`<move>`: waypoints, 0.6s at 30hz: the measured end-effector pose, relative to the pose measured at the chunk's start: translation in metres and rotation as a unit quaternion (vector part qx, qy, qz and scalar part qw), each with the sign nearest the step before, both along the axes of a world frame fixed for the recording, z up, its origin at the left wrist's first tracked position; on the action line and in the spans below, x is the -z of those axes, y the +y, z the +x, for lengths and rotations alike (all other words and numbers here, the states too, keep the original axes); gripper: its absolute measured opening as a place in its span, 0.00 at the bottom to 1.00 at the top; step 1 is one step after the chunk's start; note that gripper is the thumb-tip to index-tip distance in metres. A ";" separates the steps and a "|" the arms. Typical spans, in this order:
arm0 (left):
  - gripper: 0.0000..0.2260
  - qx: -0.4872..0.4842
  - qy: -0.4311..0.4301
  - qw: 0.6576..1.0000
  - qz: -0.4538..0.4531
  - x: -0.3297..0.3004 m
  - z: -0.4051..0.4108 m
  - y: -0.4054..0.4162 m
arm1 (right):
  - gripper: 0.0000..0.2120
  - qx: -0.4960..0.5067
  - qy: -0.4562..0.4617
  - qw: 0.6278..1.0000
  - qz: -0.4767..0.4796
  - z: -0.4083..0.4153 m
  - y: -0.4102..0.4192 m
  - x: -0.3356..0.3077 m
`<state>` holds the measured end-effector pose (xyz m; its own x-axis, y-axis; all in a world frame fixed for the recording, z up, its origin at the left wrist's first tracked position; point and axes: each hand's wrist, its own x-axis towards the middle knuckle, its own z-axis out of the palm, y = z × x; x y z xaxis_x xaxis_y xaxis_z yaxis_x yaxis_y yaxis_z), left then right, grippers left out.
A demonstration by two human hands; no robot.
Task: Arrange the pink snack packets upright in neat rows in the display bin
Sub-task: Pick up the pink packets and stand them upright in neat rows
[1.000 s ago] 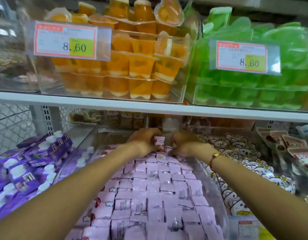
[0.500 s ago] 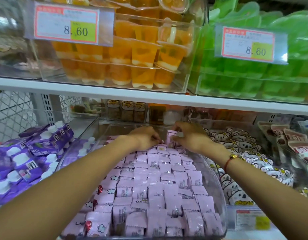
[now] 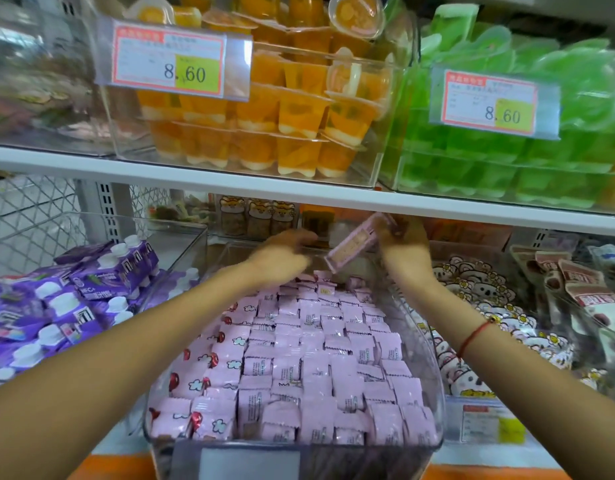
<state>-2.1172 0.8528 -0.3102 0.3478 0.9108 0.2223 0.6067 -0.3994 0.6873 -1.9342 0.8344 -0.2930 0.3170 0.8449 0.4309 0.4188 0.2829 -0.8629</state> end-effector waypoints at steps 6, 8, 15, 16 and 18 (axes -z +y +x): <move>0.25 0.014 0.021 0.984 0.174 -0.006 0.000 -0.044 | 0.17 -0.108 0.245 0.958 -0.101 -0.011 -0.041 0.000; 0.23 0.026 -0.022 0.989 0.147 -0.005 -0.008 -0.048 | 0.19 -0.128 0.249 0.952 -0.127 -0.010 -0.051 0.003; 0.14 0.008 -0.257 0.910 -0.324 -0.014 -0.028 -0.047 | 0.23 -0.138 0.010 0.985 -0.101 -0.008 -0.063 0.012; 0.14 0.012 -0.242 0.910 -0.335 -0.014 -0.029 -0.047 | 0.25 -0.143 -0.048 0.984 -0.091 -0.008 -0.063 0.014; 0.16 0.015 -0.213 0.914 -0.344 -0.015 -0.026 -0.050 | 0.27 -0.149 -0.152 0.976 -0.050 -0.009 -0.065 0.016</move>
<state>-2.1436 0.8031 -0.2954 0.3897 0.8778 -0.2786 0.2206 0.2047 0.9536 -1.9431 0.7697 -0.3092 -0.0792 0.9228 0.3770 0.5712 0.3519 -0.7415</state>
